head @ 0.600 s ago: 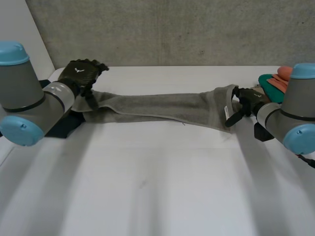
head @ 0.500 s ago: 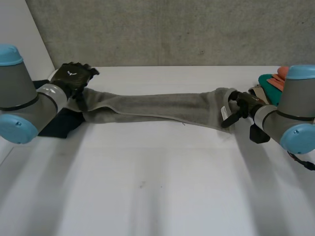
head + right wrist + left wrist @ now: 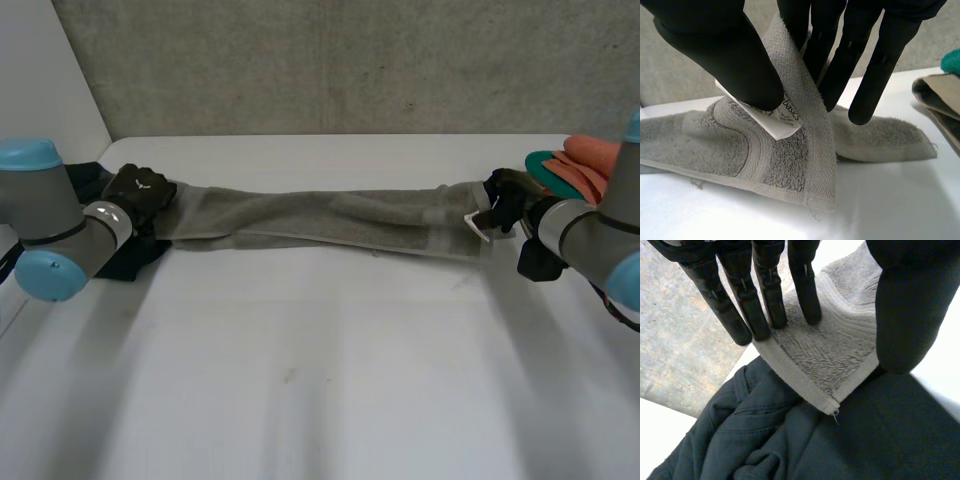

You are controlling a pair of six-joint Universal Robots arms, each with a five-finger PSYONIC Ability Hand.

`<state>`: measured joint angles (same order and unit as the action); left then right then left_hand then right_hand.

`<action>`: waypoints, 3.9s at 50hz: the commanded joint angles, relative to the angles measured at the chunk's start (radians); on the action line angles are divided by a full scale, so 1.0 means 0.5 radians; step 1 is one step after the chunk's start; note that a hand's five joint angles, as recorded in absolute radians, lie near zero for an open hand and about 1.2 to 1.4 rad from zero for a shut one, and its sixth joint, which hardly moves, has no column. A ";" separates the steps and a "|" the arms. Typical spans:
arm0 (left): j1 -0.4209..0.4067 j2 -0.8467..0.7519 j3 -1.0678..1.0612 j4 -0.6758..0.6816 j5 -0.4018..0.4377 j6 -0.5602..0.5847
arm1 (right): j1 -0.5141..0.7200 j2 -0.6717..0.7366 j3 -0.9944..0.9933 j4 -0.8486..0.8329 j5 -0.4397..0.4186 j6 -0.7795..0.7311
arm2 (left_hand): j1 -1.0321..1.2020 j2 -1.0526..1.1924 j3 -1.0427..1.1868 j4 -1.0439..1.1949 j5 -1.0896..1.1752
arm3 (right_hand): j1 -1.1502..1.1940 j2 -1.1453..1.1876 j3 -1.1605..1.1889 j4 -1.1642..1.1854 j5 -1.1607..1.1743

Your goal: Fold the laundry.

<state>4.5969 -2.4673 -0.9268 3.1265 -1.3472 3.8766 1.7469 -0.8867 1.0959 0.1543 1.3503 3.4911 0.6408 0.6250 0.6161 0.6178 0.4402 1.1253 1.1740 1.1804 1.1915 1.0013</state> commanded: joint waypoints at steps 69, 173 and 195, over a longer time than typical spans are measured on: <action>0.071 0.541 -0.656 -0.267 0.219 0.223 | -0.239 -0.015 -0.259 1.479 -0.341 -1.974 | 1.511 1.542 1.560 1.557 1.563 | 0.542 0.445 0.432 0.410 0.441; -0.174 1.038 -0.724 0.208 0.016 -0.774 | -0.202 -0.328 0.775 0.115 -0.525 -2.015 | 1.511 1.542 1.560 1.557 1.563 | -1.485 -1.582 -1.595 -1.617 -1.586; -0.171 0.879 -0.552 0.141 -0.030 -0.767 | -0.107 0.126 0.401 -0.312 -0.415 -2.003 | 1.511 1.542 1.560 1.557 1.563 | -0.921 -1.019 -1.031 -1.054 -1.022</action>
<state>4.5118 -2.0066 -1.2183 3.1960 -1.3609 3.4915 1.6897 -0.8651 1.3582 -0.0255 1.1320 2.4974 1.1586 1.1973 1.1897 1.1963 0.9978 0.5208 0.5206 0.5207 0.5230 0.3505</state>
